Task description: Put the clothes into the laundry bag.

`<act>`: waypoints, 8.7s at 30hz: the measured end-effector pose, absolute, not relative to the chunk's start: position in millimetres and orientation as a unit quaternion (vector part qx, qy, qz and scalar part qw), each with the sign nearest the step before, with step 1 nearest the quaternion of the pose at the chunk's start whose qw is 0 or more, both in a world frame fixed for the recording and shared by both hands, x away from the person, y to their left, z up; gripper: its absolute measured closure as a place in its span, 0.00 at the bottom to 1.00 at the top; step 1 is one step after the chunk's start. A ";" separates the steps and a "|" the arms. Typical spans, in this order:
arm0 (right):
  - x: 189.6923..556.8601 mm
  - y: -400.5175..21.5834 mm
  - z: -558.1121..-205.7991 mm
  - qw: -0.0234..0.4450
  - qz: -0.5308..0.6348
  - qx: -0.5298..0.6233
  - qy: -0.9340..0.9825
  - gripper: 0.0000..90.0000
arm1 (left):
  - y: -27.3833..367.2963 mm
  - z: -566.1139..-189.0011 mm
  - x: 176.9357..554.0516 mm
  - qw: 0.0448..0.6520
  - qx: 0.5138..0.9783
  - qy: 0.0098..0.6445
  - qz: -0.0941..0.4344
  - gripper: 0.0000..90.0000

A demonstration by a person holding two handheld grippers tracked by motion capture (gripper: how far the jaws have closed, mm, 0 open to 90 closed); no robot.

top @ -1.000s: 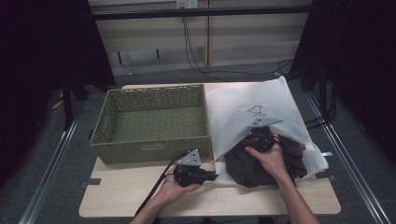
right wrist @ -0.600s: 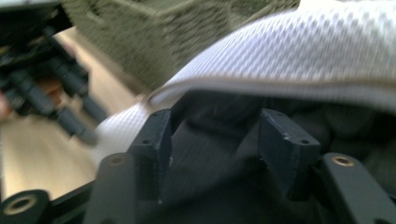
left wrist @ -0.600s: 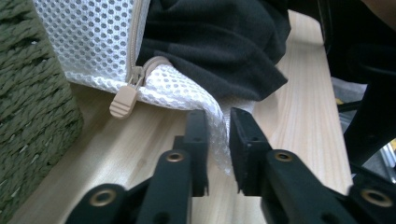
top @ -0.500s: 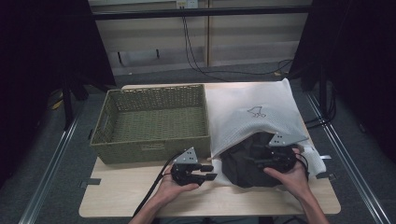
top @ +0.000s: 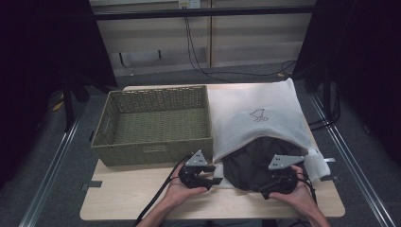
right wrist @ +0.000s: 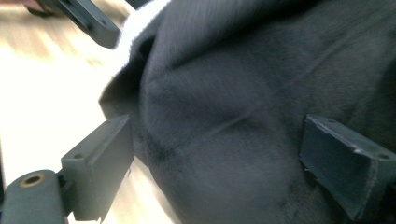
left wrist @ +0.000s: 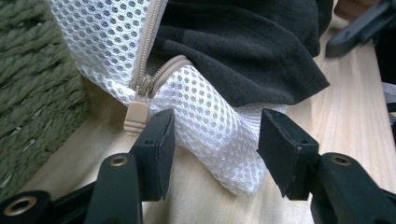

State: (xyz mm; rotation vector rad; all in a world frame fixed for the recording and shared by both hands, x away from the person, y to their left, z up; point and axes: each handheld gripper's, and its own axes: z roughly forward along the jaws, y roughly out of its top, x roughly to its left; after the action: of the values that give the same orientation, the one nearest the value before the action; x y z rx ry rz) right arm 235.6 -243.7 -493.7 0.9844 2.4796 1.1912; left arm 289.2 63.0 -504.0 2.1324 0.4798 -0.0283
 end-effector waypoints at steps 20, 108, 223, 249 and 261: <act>254.2 -253.5 -467.2 0.143 0.422 0.372 0.815 0.93 | 54.8 -478.3 275.4 0.508 0.851 0.131 -0.020 0.68; 273.1 -306.3 -390.1 0.240 0.511 0.397 0.724 0.43 | -5.0 -505.6 267.6 0.450 0.890 0.063 -0.045 0.93; 233.4 -428.5 -480.7 0.214 0.453 0.572 0.649 0.88 | 74.4 -502.1 309.1 0.453 0.860 0.233 0.021 0.94; 228.9 -422.7 -499.1 0.236 0.399 0.575 0.674 0.60 | 85.6 -503.2 292.1 0.475 0.853 0.218 0.007 0.93; 210.5 -391.2 -457.0 0.272 0.459 0.522 0.665 0.33 | 135.1 -481.6 286.1 0.504 0.824 0.247 0.072 0.47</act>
State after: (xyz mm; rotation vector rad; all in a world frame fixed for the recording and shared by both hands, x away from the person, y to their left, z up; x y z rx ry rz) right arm 210.5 -391.2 -457.0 1.4063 1.7902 1.2362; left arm 286.1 135.1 -481.6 1.9903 0.5963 0.1737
